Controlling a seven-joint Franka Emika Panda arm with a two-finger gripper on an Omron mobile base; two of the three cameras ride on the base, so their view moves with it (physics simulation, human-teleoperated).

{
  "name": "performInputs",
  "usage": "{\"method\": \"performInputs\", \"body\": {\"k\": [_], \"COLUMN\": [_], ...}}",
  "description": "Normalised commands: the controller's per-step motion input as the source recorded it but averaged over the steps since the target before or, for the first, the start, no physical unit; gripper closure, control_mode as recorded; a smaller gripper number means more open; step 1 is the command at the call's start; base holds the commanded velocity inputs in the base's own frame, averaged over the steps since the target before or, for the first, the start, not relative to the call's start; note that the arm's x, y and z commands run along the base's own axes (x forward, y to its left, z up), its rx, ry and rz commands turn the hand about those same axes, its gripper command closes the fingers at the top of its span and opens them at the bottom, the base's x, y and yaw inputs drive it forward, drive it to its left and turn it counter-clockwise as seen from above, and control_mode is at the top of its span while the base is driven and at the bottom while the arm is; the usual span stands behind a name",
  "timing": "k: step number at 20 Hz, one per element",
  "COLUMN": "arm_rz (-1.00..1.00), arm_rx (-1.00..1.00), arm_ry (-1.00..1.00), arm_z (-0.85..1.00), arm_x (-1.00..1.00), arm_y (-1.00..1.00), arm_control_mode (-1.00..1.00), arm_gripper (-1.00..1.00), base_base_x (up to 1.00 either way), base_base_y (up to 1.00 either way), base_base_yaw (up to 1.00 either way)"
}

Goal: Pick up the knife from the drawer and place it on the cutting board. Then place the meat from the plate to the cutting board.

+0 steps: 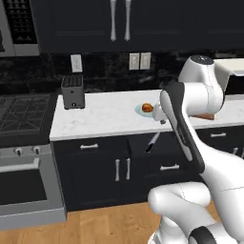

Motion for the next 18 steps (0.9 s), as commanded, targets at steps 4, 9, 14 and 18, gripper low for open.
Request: {"method": "performInputs", "body": {"k": [4,9,14,18], "arm_rz": [0.00,0.00,0.00,0.00], "arm_rx": [0.00,0.00,0.00,0.00], "arm_ry": [0.00,0.00,0.00,0.00], "arm_z": [0.00,0.00,0.00,0.00], "arm_x": [0.00,0.00,0.00,0.00], "arm_y": [0.00,0.00,0.00,0.00], "arm_control_mode": [1.00,1.00,1.00,1.00], "arm_gripper": [-1.00,-1.00,-1.00,-1.00], "base_base_x": [0.29,0.31,0.48,0.97], "base_base_y": [-1.00,-1.00,-0.99,-0.64], "base_base_yaw": [0.18,0.20,0.28,0.42]}}
